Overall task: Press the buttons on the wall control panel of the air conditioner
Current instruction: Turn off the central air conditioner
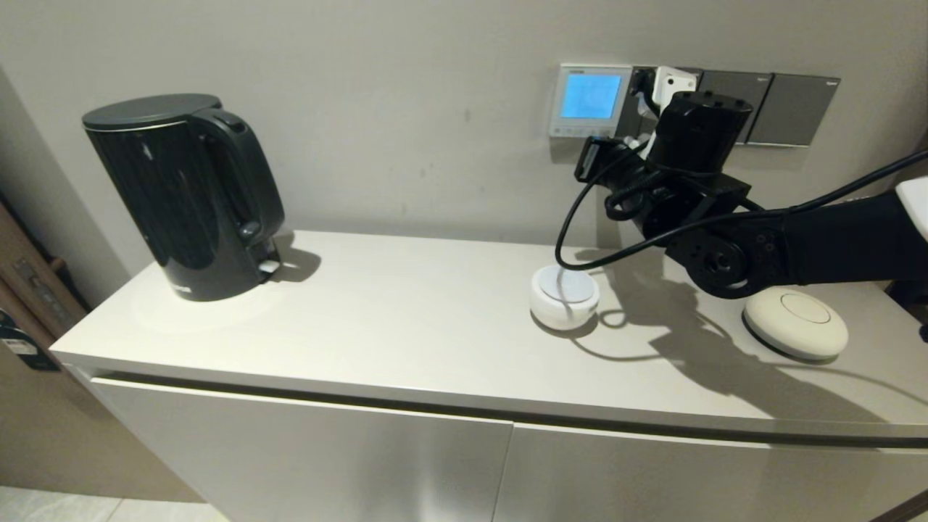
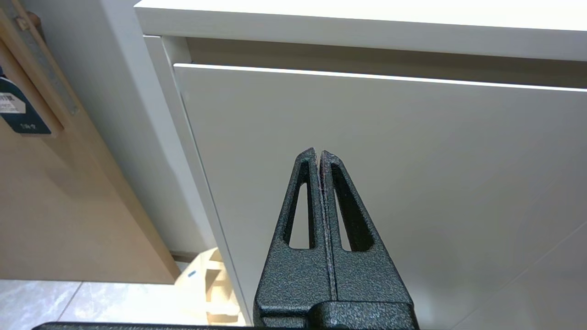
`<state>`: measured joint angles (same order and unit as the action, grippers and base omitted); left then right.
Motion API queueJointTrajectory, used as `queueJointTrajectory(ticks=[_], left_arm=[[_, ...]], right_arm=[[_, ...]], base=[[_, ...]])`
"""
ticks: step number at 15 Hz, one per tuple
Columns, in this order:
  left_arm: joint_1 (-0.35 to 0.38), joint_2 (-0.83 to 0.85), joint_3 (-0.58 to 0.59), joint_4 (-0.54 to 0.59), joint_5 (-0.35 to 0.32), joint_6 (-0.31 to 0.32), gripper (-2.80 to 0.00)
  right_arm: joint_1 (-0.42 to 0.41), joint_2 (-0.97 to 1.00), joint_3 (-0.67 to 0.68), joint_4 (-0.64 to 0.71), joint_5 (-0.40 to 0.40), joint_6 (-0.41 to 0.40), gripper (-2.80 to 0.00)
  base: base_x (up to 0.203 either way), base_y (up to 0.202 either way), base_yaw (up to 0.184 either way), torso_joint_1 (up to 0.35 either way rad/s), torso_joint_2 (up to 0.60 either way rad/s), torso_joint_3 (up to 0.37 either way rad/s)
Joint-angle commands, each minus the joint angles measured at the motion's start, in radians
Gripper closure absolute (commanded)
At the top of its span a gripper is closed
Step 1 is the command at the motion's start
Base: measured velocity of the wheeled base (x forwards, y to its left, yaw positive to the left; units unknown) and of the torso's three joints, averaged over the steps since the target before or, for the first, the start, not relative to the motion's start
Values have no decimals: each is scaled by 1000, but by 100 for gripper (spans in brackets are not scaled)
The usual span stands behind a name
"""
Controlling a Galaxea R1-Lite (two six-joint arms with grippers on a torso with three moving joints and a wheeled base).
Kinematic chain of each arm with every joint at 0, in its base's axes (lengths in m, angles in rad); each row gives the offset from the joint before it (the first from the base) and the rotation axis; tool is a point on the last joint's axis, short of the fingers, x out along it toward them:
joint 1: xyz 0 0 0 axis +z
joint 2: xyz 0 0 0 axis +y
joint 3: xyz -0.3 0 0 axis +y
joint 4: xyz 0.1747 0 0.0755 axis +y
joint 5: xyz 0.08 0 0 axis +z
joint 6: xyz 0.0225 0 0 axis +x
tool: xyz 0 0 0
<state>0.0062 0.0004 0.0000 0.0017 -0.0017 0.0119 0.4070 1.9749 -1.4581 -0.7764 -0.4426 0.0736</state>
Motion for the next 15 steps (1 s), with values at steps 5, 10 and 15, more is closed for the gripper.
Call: queueJointTrajectory(ticks=[5,10,15], left_arm=[[1,0,0,0,0,0,0],[0,1,0,0,0,0,0],[1,0,0,0,0,0,0]], right_arm=[[4,1,5,-6,-2,2,0],[45,-97,55,0,-4,2,0],[116,-262,132,27,-4,-13,0]], base=[[0,0,0,0,0,0],[0,0,0,0,0,0],[0,0,0,0,0,0]])
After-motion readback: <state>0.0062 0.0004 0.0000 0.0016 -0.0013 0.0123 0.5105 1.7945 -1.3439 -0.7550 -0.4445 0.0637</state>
